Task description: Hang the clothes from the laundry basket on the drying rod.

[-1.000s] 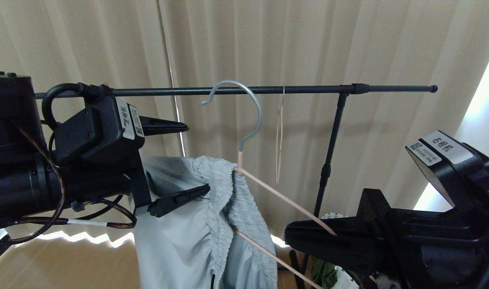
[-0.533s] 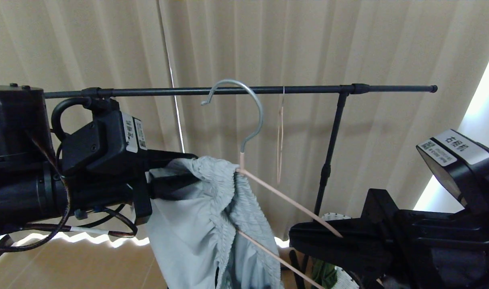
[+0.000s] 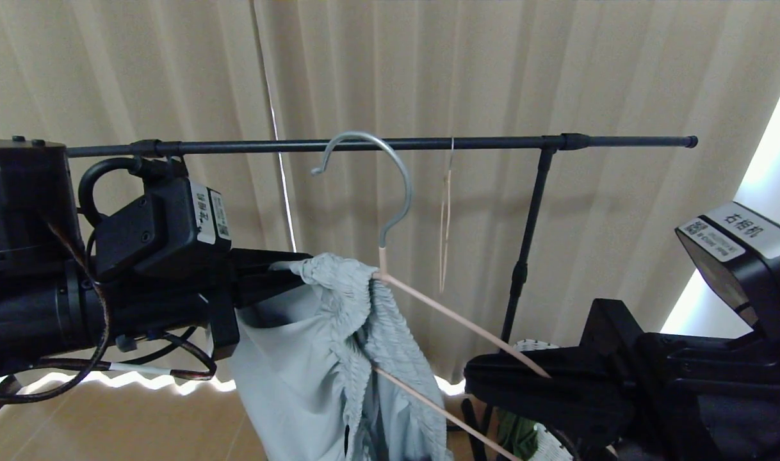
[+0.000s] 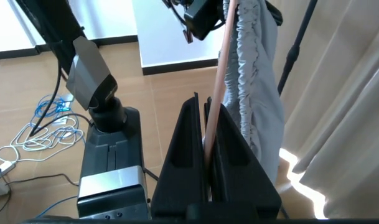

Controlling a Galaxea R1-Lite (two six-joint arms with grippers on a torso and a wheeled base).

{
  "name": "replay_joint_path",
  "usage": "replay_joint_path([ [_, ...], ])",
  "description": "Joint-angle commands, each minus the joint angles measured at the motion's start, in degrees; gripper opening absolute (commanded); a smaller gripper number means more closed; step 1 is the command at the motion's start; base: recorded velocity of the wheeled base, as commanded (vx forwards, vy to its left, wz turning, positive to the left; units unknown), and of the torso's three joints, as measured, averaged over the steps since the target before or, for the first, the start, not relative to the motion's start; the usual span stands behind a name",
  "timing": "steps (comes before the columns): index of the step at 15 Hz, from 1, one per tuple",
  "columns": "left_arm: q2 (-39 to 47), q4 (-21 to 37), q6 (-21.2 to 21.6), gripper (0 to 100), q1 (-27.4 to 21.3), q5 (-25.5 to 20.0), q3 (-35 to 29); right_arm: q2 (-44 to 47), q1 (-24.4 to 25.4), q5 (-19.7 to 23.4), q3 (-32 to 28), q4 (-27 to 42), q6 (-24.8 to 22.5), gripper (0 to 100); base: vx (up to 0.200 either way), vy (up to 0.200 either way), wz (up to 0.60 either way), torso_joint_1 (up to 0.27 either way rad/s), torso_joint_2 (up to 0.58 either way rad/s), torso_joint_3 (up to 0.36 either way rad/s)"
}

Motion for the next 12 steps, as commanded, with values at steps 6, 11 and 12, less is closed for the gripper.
replay_joint_path([
  [6, -0.2, 0.0, -0.2, 0, 1.8, 1.1, 0.7, 0.3, -3.2, -1.0, 0.2, 0.1, -2.7, 100, 0.0, 0.0, 0.0, 0.0, 0.0, 0.0],
  [11, -2.7, 0.3, -0.1, 0, 2.4, 11.0, 2.4, 1.5, -7.8, -10.2, -0.2, 0.1, -10.9, 100, 0.0, 0.0, 0.0, 0.0, 0.0, 0.0],
  [12, -2.8, 0.2, -0.1, 0, 2.4, 14.6, 2.8, 1.3, -8.1, -11.2, -0.4, 0.0, -10.9, 100, 0.0, 0.0, 0.0, 0.0, 0.0, 0.0],
])
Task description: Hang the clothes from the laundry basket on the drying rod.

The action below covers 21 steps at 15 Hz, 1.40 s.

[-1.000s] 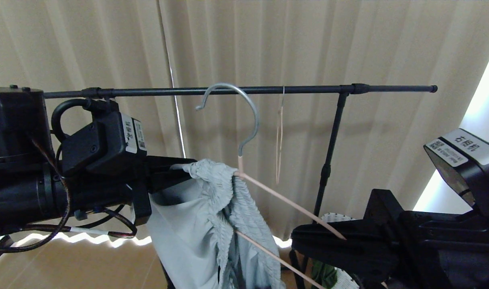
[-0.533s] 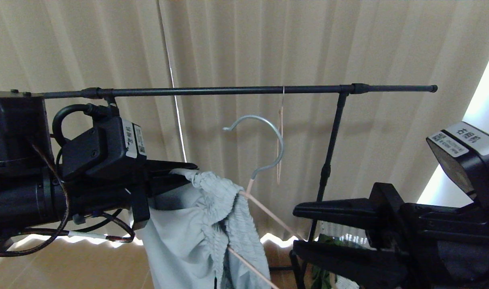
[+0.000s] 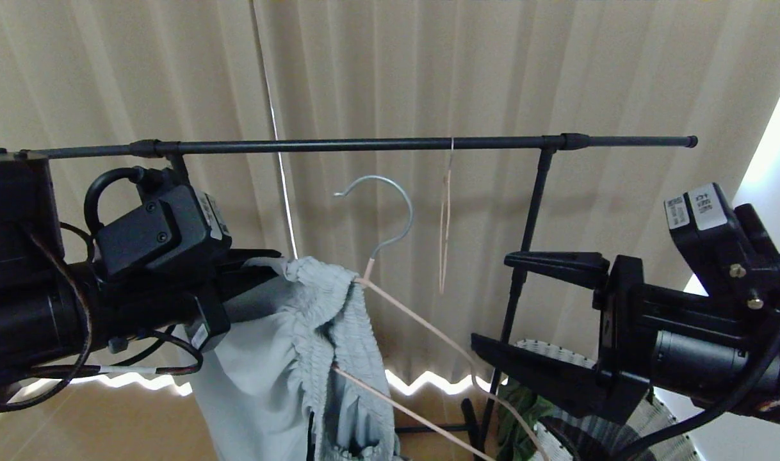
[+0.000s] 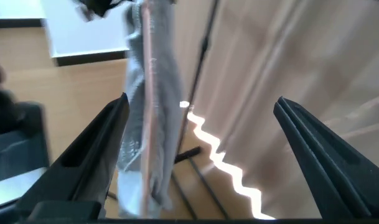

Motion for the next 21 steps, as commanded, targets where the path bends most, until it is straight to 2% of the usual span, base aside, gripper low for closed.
replay_joint_path([
  [1, -1.0, 0.0, -0.2, 0, -0.1, 5.3, 0.7, 0.0, -0.8, -0.9, -0.1, 0.1, 0.0, 100, 0.0, 0.0, 0.0, 0.0, 0.0, 0.0],
  [3, -0.6, 0.1, -1.0, 0, -0.1, 13.1, 0.4, 0.0, -0.8, -2.5, 0.6, 0.3, 0.0, 100, 0.0, 0.0, 0.0, 0.0, 0.0, 0.0],
  [5, -0.2, -0.1, -7.0, 0, -1.8, 20.7, 0.1, 1.1, -0.4, -4.0, 0.8, 0.4, 0.1, 100, 0.0, 0.0, 0.0, 0.0, 0.0, 0.0],
  [7, 0.2, -0.1, -12.9, 0, -4.0, 25.3, -0.5, 2.3, 0.6, -5.2, 1.1, 0.1, 0.1, 100, 0.0, 0.0, 0.0, 0.0, 0.0, 0.0],
  [8, 0.1, -0.1, -17.3, 0, -5.2, 27.6, -0.7, 3.1, 2.9, -6.8, 1.1, 0.3, 0.6, 100, 0.0, 0.0, 0.0, 0.0, 0.0, 0.0],
  [11, -0.1, -0.2, -23.4, 0, -5.6, 27.9, -1.7, 6.0, 7.9, -9.9, 0.2, -0.3, 2.9, 100, 0.0, 0.0, 0.0, 0.0, 0.0, 0.0],
  [15, 0.0, -0.2, -28.5, 0, -7.3, 27.8, -4.5, 9.8, 9.1, -11.8, -1.4, -0.3, 3.4, 100, 0.0, 0.0, 0.0, 0.0, 0.0, 0.0],
  [18, 0.1, -0.4, -29.0, 0, -9.0, 27.7, -5.4, 12.5, 10.7, -14.5, -4.1, -0.3, 6.5, 100, 0.0, 0.0, 0.0, 0.0, 0.0, 0.0],
  [21, 0.2, -1.8, -29.2, 0, -9.9, 27.8, -6.0, 14.9, 11.3, -17.4, -5.6, -0.6, 7.3, 100, 0.0, 0.0, 0.0, 0.0, 0.0, 0.0],
])
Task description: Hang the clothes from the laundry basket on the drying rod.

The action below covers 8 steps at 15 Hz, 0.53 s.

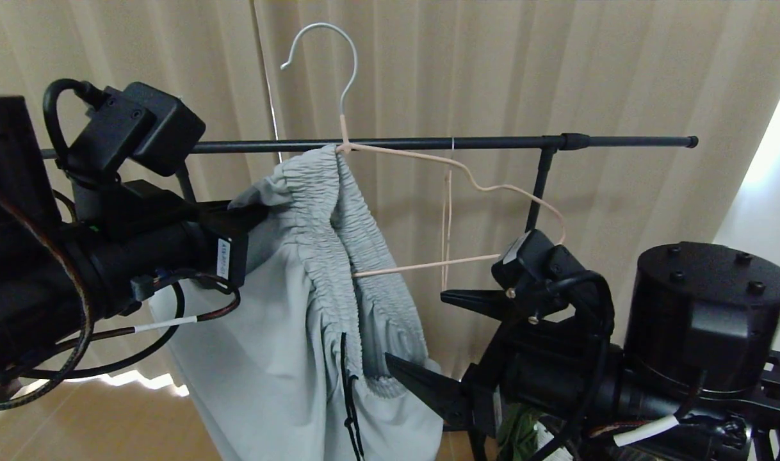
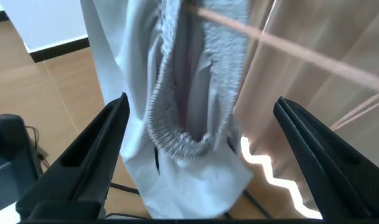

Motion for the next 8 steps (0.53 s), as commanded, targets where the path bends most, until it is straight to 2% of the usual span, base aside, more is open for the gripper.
replay_joint_path([
  [1, -0.1, -0.2, 0.0, 0, -0.8, 0.1, -0.3, 2.7, 0.2, -0.5, -0.5, -1.0, 0.0, 100, 0.0, 0.0, 0.0, 0.0, 0.0, 0.0],
  [5, -0.8, -0.5, 0.1, 0, -0.8, 0.1, -1.0, 5.1, -0.3, -6.2, 0.4, -3.7, -0.1, 100, 0.0, 0.0, 0.0, 0.0, 0.0, 0.0],
  [8, -1.3, -0.5, 0.1, 0, -0.8, 0.1, -2.6, 6.3, -0.9, -8.2, 1.6, -3.9, -0.1, 100, 0.0, 0.0, 0.0, 0.0, 0.0, 0.0],
])
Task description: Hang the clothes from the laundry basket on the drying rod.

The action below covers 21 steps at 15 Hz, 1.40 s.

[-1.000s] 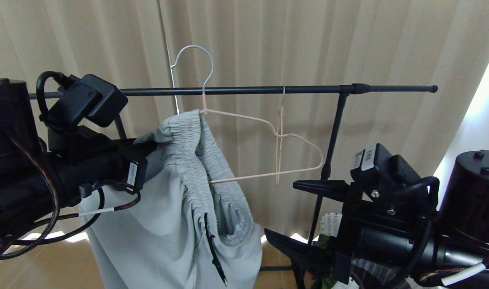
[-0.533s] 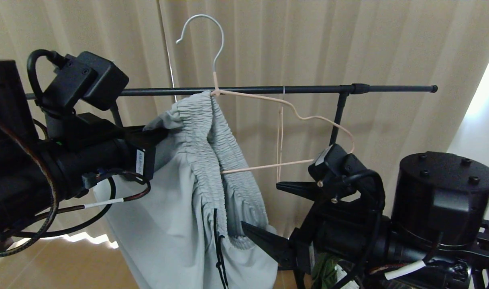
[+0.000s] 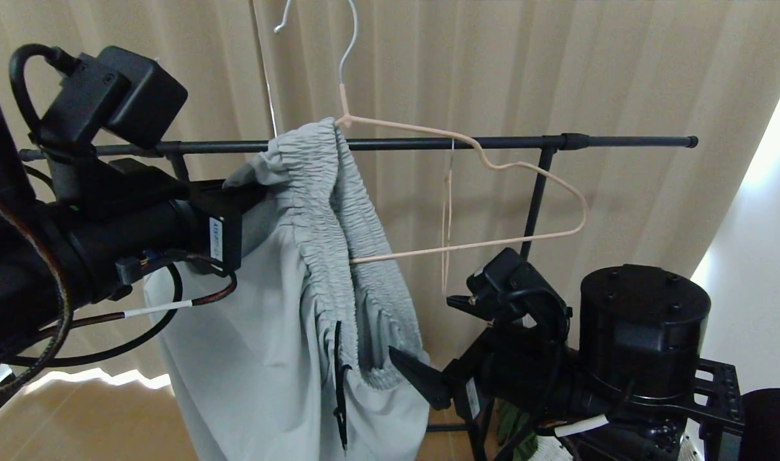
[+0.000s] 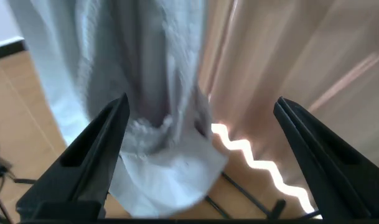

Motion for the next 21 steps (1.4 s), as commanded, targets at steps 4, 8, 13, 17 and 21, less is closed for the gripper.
replay_joint_path([
  [4, -2.0, 0.0, 0.0, 0, 0.0, -0.4, -0.2, 4.4, -2.2, -1.3, 0.2, -2.4, 0.0, 100, 0.0, 0.0, 0.0, 0.0, 0.0, 0.0],
  [8, -2.1, 0.0, 0.2, 0, 0.0, -0.3, -0.2, 4.8, -2.4, -1.4, 0.2, -3.7, -0.1, 0, 0.0, 0.0, 0.0, 0.0, 0.0, 0.0],
  [13, -2.1, 0.0, 2.4, 0, 1.3, -0.2, 0.3, 0.4, -10.4, -2.3, 0.5, -3.7, -0.1, 0, 0.0, 0.0, 0.0, 0.0, 0.0, 0.0],
  [17, -2.4, -0.1, 10.4, 0, 7.0, -0.3, 2.2, -4.2, -17.0, -1.9, -1.5, -3.2, -0.4, 0, 0.0, 0.0, 0.0, 0.0, 0.0, 0.0],
  [21, -2.5, -1.5, 16.0, 0, 7.6, -0.3, 6.6, -4.2, -19.1, -1.7, -1.8, -3.4, -0.4, 0, 0.0, 0.0, 0.0, 0.0, 0.0, 0.0],
])
